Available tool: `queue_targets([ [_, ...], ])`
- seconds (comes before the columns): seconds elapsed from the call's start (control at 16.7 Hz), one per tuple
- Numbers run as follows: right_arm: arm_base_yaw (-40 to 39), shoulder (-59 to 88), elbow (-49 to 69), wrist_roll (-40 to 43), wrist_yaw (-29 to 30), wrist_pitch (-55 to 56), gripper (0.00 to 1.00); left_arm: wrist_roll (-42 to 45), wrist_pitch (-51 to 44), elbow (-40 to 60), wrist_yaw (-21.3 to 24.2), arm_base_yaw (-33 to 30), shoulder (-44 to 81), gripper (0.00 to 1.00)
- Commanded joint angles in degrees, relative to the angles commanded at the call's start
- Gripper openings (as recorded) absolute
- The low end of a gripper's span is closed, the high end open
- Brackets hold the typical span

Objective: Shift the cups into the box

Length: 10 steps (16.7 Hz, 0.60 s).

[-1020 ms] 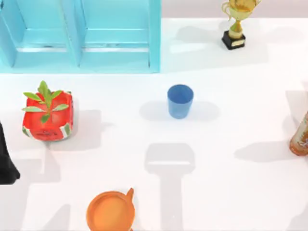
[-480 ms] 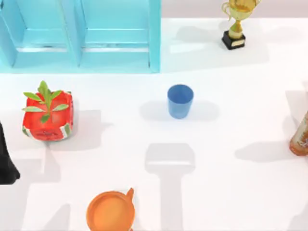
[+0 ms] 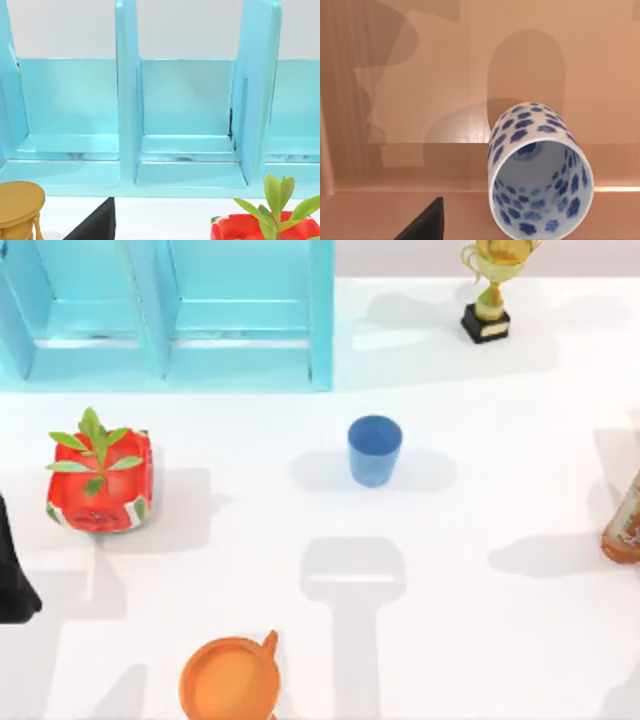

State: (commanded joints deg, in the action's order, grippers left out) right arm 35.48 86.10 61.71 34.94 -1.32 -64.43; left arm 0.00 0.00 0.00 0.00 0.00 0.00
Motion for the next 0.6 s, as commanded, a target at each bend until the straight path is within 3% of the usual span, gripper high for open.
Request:
queue_targets([
  [0.3,0.15,0.22,0.95,0.12,-0.01,-0.95,1.0,0.0,0.0,0.0,0.0,0.0,0.0,1.0],
  [0.6,0.43,0.68,12.04,0.4,0.0,-11.88,1.0,0.0,0.0,0.0,0.0,0.0,0.0,1.0],
])
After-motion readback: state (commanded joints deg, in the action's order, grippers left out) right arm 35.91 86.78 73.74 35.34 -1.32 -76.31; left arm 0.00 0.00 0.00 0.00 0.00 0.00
